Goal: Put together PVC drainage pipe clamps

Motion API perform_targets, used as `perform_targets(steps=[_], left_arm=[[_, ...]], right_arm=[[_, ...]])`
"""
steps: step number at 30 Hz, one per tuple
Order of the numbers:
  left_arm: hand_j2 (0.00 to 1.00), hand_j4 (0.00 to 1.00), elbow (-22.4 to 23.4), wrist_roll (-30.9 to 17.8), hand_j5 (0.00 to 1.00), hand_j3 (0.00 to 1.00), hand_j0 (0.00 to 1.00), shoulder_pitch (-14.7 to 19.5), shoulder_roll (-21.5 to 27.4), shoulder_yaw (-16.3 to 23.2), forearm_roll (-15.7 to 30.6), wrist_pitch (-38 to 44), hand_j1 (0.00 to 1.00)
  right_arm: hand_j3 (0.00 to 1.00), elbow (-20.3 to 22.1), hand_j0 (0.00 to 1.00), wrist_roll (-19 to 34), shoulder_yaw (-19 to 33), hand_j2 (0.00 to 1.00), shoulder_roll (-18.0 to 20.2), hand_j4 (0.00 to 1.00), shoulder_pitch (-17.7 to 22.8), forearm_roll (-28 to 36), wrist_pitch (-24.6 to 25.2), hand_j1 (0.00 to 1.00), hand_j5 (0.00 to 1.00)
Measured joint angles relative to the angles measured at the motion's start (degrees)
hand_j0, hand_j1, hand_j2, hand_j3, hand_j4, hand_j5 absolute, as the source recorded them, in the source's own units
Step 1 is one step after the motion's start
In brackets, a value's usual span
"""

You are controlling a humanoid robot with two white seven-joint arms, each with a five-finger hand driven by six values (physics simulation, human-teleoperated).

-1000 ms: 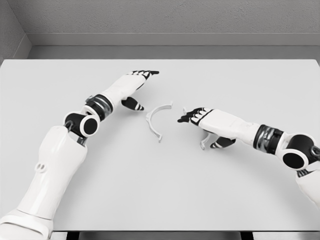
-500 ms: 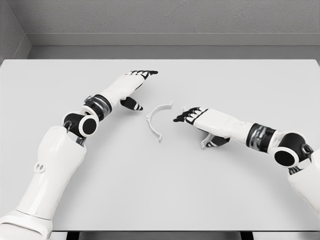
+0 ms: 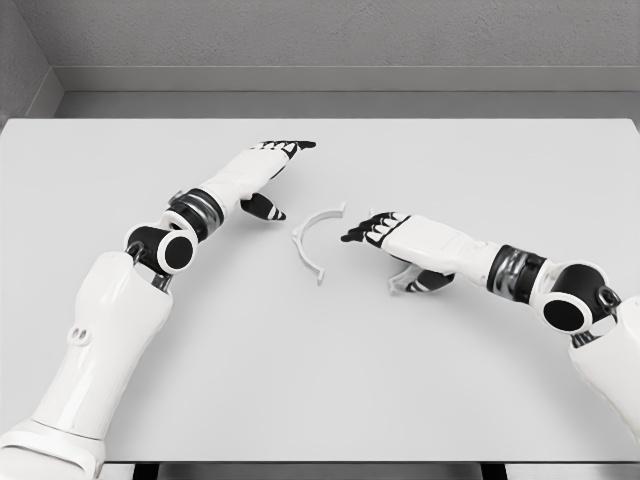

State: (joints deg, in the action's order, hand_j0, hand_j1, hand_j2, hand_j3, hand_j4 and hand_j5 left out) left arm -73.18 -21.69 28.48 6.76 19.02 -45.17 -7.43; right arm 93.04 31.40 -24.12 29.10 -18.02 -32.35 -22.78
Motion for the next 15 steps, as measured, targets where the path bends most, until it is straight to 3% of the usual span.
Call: perform_targets(steps=[15], left_arm=[[1.00, 1.00, -0.01, 0.03, 1.00, 1.00, 1.00, -0.53, 0.00, 0.17, -0.01, -0.21, 1.00]], right_arm=[[1.00, 0.19, 1.00, -0.08, -0.22, 1.00, -0.17, 1.00, -0.79, 0.00, 0.01, 1.00, 1.00]])
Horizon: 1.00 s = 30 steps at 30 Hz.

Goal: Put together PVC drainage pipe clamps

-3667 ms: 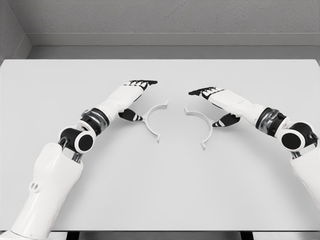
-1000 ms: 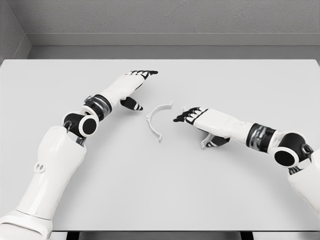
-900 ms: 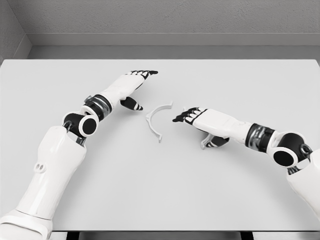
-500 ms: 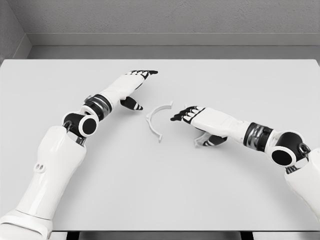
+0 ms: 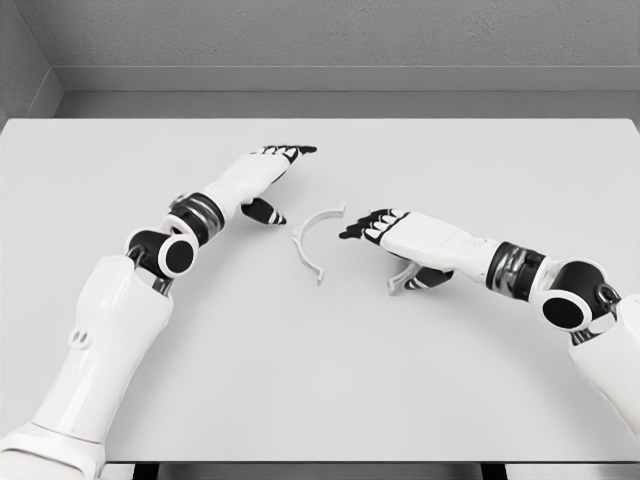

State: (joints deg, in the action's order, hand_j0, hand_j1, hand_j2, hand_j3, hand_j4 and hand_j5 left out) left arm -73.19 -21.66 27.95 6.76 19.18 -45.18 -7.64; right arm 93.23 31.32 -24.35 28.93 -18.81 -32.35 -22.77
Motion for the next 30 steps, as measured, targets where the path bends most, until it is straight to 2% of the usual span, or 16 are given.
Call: perform_targets(steps=[30], left_arm=[[1.00, 1.00, 0.00, 0.00, 1.00, 1.00, 1.00, -0.26, 0.01, 0.18, -0.25, 0.16, 1.00]], right_arm=[[1.00, -0.12, 1.00, 0.01, -1.42, 1.00, -1.49, 1.00, -0.79, -0.04, 0.09, 1.00, 1.00]])
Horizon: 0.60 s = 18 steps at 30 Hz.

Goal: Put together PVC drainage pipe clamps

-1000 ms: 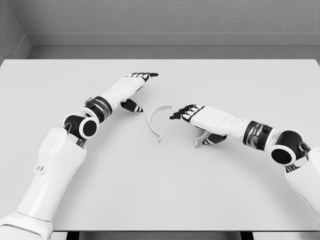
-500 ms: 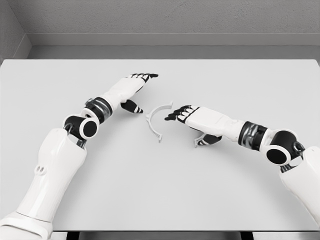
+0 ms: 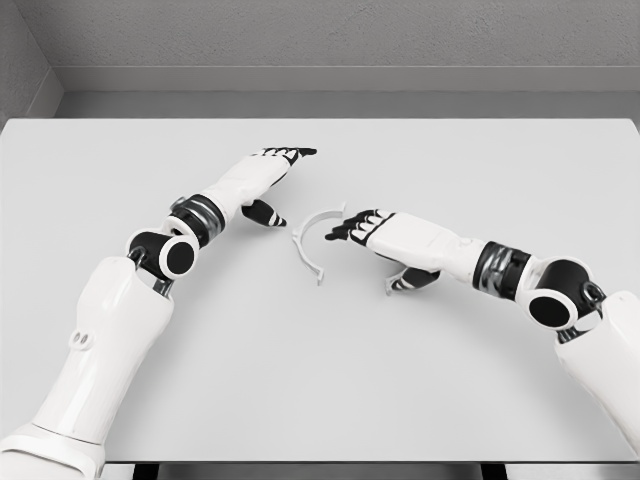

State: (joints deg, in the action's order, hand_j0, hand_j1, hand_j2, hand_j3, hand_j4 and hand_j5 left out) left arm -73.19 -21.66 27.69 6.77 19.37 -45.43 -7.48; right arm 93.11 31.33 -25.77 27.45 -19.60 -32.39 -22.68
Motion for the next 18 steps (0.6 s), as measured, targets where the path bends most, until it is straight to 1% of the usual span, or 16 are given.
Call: perform_targets(steps=[18], left_arm=[[1.00, 1.00, 0.00, 0.00, 1.00, 1.00, 1.00, -0.09, -0.03, 0.24, -0.08, 0.00, 1.00]], right_arm=[[1.00, -0.01, 1.00, -0.01, -0.84, 1.00, -1.36, 1.00, -0.70, -0.02, 0.08, 1.00, 1.00]])
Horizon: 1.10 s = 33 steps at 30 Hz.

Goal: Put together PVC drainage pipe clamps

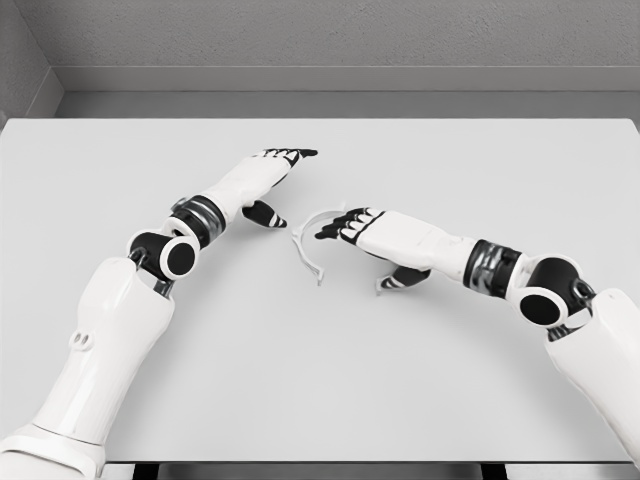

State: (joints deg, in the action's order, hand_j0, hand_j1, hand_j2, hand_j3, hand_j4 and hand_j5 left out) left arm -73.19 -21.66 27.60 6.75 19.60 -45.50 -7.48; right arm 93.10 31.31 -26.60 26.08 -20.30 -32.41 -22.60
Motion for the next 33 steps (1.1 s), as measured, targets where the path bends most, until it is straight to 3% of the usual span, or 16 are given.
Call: perform_targets(steps=[19, 27, 33], left_arm=[[1.00, 1.00, 0.42, 0.00, 1.00, 1.00, 1.00, 0.00, -0.19, 0.42, -0.30, 0.08, 1.00], [1.00, 1.00, 0.44, 0.01, 1.00, 1.00, 1.00, -0.18, -0.54, 0.52, -0.40, 0.01, 1.00], [1.00, 1.00, 0.16, 0.04, 1.00, 1.00, 1.00, -0.26, -0.58, 1.33, -0.55, 0.05, 1.00]], right_arm=[[1.00, 0.20, 1.00, 0.06, 0.13, 1.00, 1.36, 1.00, 0.17, 0.44, -0.23, 1.00, 1.00], [1.00, 0.62, 1.00, -0.61, 0.46, 1.00, 9.19, 1.00, -1.40, 0.83, -0.20, 1.00, 1.00], [1.00, 0.51, 1.00, -5.11, 1.85, 1.00, 15.83, 1.00, -1.84, 0.76, -0.02, 1.00, 1.00]])
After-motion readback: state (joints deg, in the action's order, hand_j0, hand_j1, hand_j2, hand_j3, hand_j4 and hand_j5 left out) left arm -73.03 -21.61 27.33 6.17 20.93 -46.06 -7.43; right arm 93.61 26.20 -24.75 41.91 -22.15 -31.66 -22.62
